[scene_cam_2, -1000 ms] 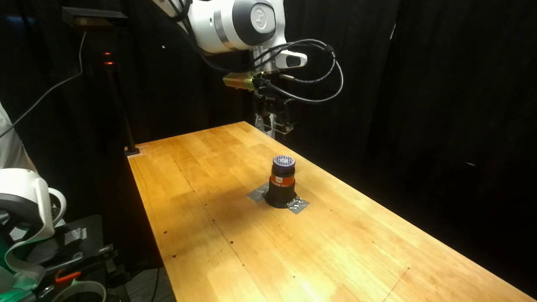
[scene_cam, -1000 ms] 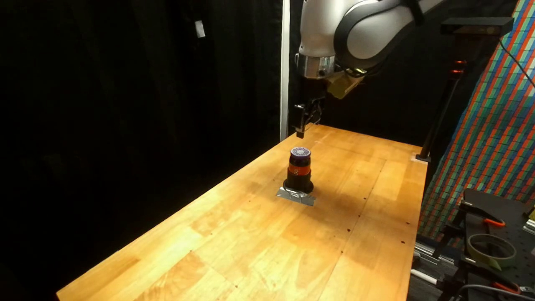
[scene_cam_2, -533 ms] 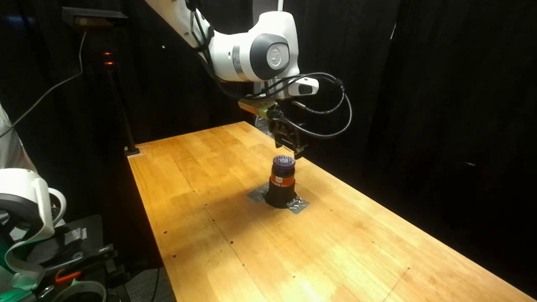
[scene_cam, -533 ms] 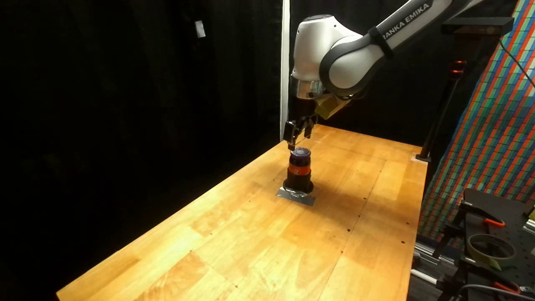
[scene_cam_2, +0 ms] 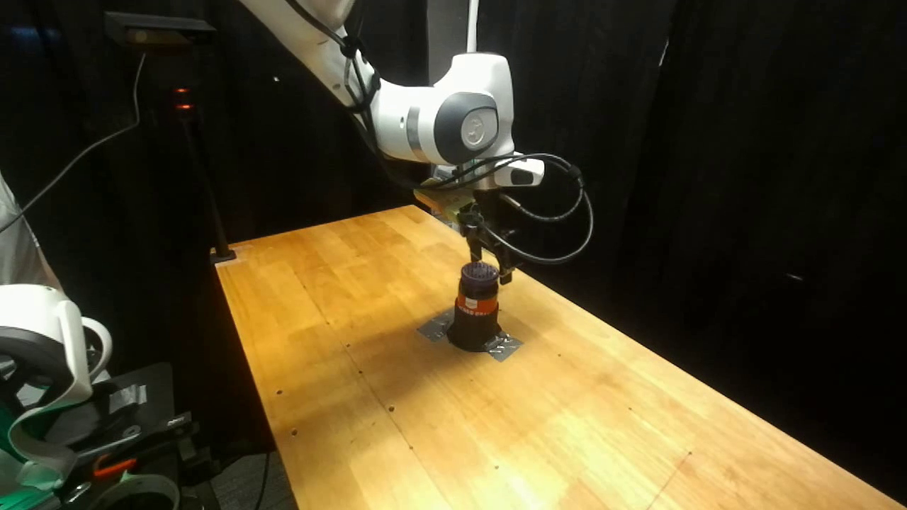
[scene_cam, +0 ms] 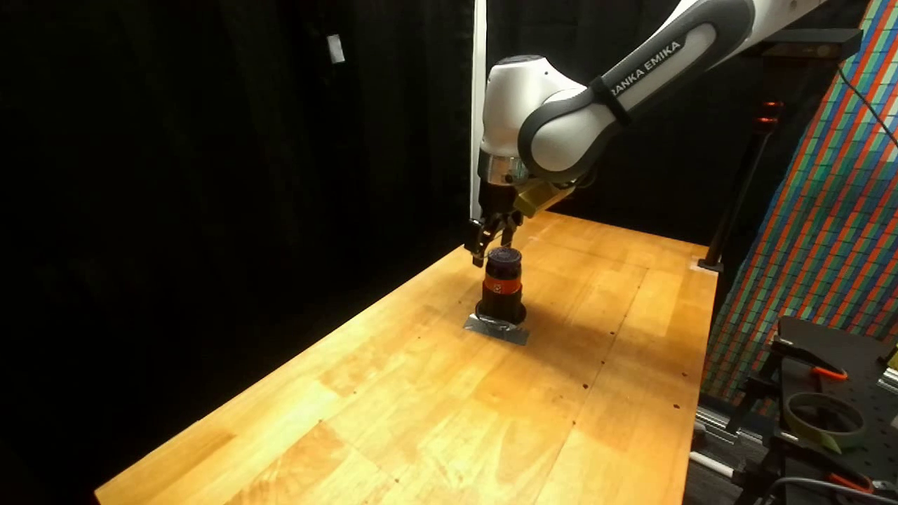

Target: Put the rubber band around the brown cup

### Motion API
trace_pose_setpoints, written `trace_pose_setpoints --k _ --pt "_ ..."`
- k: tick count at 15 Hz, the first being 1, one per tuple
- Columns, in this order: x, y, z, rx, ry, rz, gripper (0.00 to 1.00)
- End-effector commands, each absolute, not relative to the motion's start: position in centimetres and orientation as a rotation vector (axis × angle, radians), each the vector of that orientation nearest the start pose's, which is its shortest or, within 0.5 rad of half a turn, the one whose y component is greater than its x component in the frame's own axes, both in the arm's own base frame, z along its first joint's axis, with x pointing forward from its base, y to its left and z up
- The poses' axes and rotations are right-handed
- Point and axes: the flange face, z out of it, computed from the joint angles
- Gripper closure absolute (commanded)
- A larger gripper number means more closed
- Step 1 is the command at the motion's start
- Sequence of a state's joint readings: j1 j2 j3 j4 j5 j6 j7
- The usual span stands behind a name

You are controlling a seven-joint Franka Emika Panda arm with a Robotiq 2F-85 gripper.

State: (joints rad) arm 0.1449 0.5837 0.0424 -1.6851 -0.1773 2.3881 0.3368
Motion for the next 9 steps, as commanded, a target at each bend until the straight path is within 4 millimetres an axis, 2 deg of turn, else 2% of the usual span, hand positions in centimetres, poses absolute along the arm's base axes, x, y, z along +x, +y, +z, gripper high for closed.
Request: trace_pose_setpoints --k 1,5,9 --pt "69.3 12.1 26.6 -3.213 0.063 -0.262 0.00" --pt "69.6 11.7 25.5 -3.230 0.067 -0.221 0.00" --pt "68.8 11.6 25.0 -3.216 0.002 -0.026 0.00"
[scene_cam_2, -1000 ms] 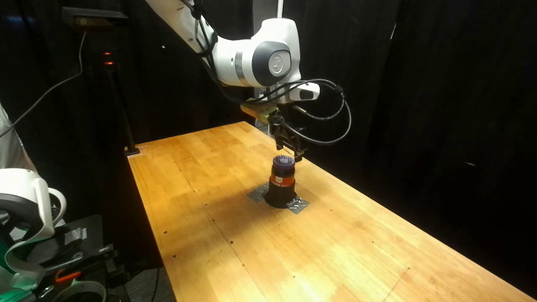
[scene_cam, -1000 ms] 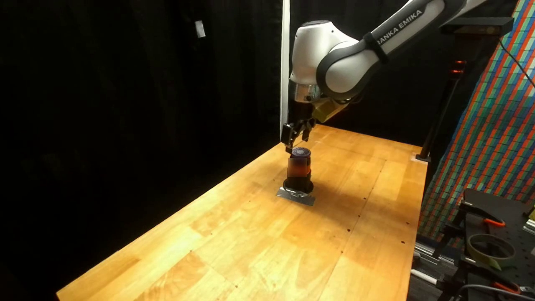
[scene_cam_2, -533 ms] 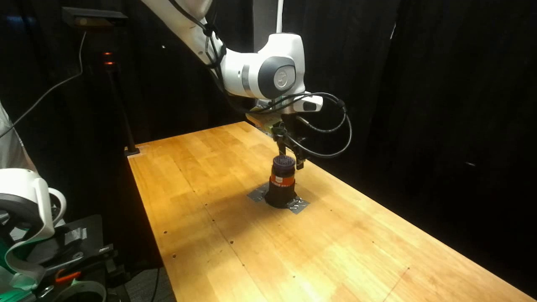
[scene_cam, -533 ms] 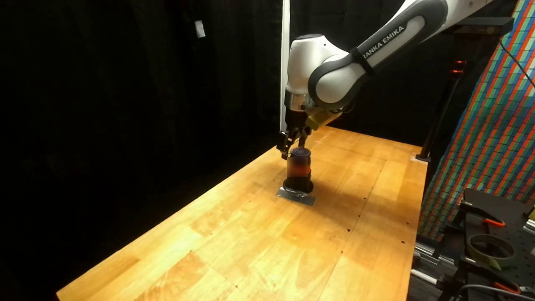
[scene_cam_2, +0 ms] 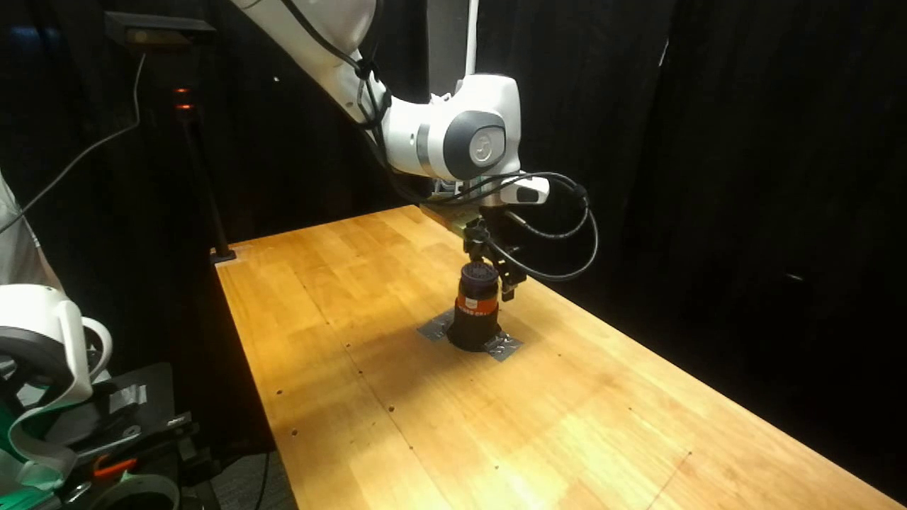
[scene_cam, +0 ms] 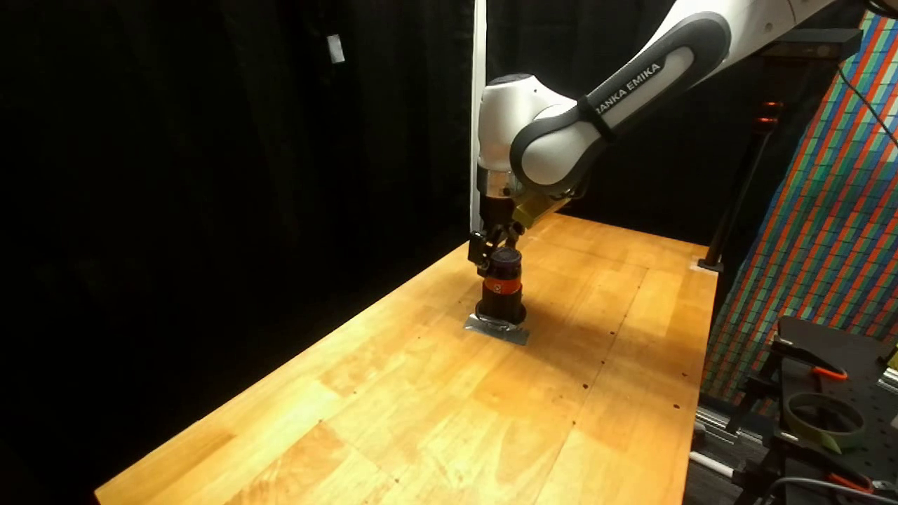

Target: Put the rubber band around the brown cup

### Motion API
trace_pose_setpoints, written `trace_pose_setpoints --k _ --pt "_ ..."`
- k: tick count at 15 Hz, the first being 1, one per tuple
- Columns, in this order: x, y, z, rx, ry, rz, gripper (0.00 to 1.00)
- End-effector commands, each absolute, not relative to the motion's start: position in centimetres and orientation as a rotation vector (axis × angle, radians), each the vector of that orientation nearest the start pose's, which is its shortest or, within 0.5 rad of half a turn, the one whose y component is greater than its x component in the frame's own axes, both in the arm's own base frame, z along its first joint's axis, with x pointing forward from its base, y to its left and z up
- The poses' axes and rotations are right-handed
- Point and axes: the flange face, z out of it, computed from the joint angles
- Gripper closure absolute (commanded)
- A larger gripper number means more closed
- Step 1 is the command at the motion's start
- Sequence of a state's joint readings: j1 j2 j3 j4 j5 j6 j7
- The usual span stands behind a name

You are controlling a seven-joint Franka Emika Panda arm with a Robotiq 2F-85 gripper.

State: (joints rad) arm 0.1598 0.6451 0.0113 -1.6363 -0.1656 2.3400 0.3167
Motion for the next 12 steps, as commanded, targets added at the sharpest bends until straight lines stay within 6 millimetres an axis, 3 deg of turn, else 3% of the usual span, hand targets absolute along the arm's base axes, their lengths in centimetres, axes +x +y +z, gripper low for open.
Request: trace_pose_setpoints --k 1,7,12 --pt "68.5 11.6 25.2 -3.209 -0.029 0.028 0.00" --pt "66.2 10.0 27.9 -3.179 -0.099 0.167 0.00" --pt "64.5 8.6 27.2 -3.091 -0.132 0.233 0.00"
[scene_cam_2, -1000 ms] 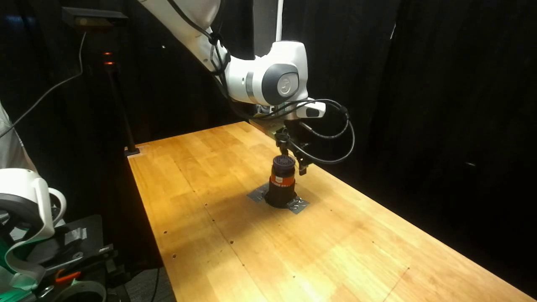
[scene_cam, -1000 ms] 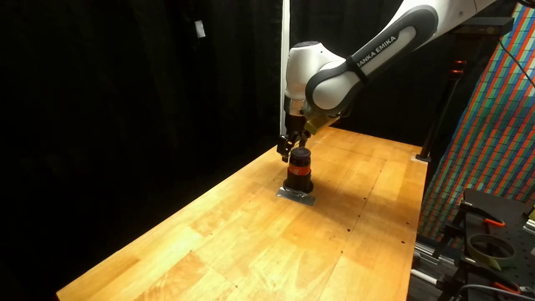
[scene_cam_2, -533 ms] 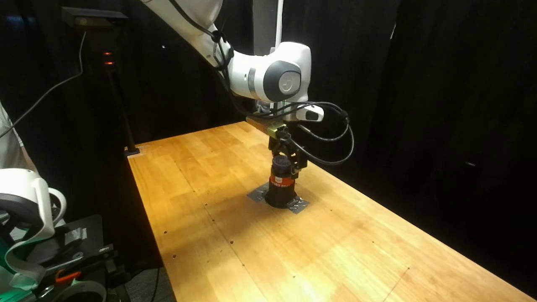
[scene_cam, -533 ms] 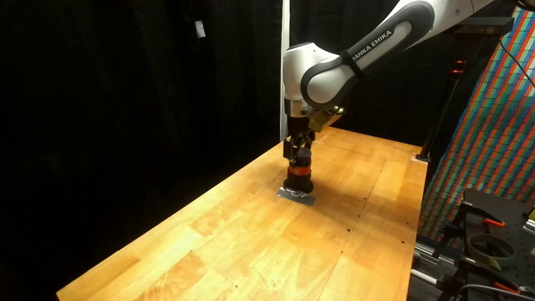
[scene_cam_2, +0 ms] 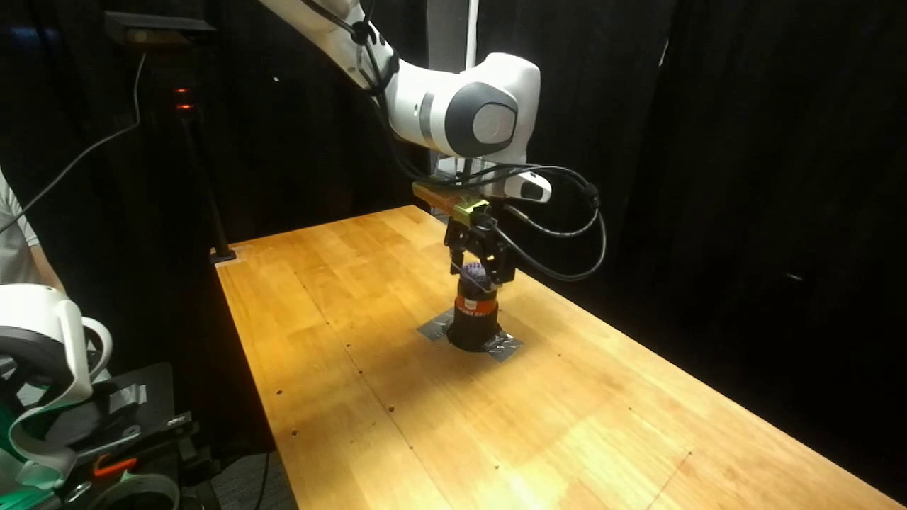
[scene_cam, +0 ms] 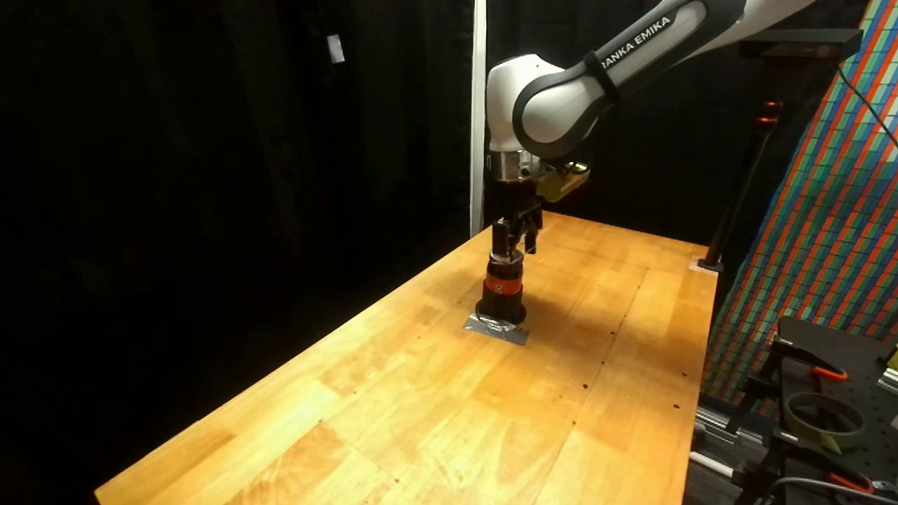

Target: Put the rubber band around the brown cup

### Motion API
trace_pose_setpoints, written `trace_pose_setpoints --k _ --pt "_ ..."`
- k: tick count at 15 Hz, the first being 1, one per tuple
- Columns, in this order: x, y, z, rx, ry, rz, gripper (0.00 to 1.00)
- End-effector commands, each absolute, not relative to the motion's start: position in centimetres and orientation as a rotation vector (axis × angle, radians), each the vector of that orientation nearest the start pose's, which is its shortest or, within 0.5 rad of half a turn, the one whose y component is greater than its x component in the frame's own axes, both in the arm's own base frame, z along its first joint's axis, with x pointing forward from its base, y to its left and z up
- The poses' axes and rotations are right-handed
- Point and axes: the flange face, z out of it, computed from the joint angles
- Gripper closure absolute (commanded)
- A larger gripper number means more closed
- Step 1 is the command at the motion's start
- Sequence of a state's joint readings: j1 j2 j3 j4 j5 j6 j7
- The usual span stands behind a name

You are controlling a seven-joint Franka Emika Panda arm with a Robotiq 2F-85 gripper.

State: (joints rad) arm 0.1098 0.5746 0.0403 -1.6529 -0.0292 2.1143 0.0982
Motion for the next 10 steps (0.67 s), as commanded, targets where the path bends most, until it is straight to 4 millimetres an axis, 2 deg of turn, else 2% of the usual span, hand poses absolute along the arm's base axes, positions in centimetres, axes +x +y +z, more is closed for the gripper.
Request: trace_pose_setpoints --k 1,4,5,6,8,10 --pt "64.2 8.3 26.8 -3.076 -0.137 0.253 0.00" --pt "63.3 7.6 25.5 -3.054 -0.132 0.284 0.00" --pt "63.0 7.6 25.2 -3.064 -0.139 0.280 0.05" --pt "62.6 7.6 25.2 -3.077 -0.138 0.256 0.26" --pt "61.9 7.7 25.3 -3.096 -0.145 0.202 0.30" --pt "61.0 7.9 25.6 -3.111 -0.141 0.093 0.47"
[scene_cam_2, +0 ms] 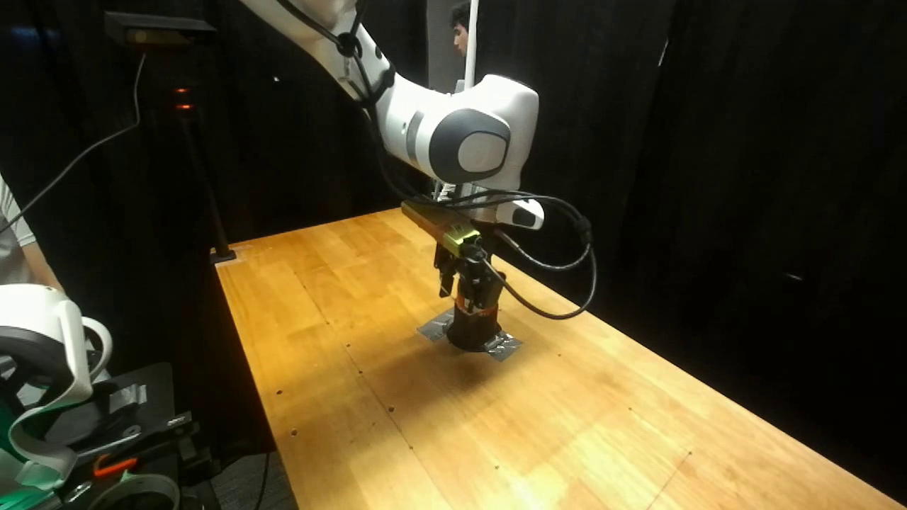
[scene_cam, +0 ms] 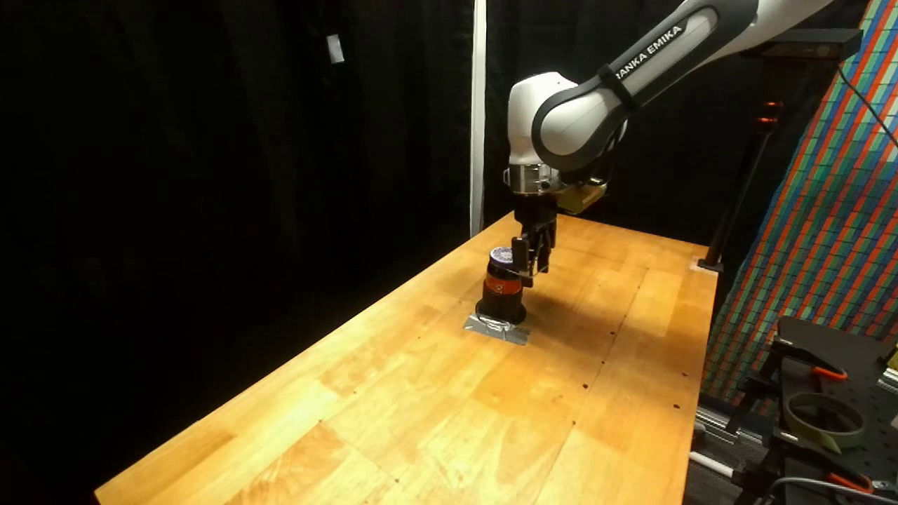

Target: Put the rubber band around the brown cup

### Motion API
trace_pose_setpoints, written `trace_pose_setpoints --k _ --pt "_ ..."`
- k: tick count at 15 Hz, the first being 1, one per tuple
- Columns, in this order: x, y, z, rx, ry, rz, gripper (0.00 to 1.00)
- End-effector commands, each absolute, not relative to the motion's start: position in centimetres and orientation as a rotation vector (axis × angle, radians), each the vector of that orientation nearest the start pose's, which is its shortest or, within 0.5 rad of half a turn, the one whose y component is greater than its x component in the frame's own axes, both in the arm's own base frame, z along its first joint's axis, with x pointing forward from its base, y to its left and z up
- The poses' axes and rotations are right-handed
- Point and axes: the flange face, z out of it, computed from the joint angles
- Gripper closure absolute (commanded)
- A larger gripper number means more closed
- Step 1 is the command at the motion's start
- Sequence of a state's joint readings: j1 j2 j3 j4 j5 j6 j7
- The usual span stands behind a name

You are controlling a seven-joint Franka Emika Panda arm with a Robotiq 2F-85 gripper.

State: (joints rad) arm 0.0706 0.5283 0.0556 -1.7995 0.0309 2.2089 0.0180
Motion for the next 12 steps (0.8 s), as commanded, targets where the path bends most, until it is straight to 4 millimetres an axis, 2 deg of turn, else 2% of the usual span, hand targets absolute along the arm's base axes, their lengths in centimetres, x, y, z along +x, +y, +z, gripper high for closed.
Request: trace_pose_setpoints --k 1,4,6,9,12 --pt "60.5 8.0 25.8 -3.115 -0.137 0.020 0.54" --pt "58.9 8.3 25.8 -3.129 -0.163 -0.137 0.78" --pt "57.7 8.2 25.6 -3.131 -0.169 -0.227 0.90" --pt "56.0 8.3 25.4 -3.107 -0.179 -0.397 0.95" --pt "54.5 8.2 25.3 -3.055 -0.180 -0.487 0.91"
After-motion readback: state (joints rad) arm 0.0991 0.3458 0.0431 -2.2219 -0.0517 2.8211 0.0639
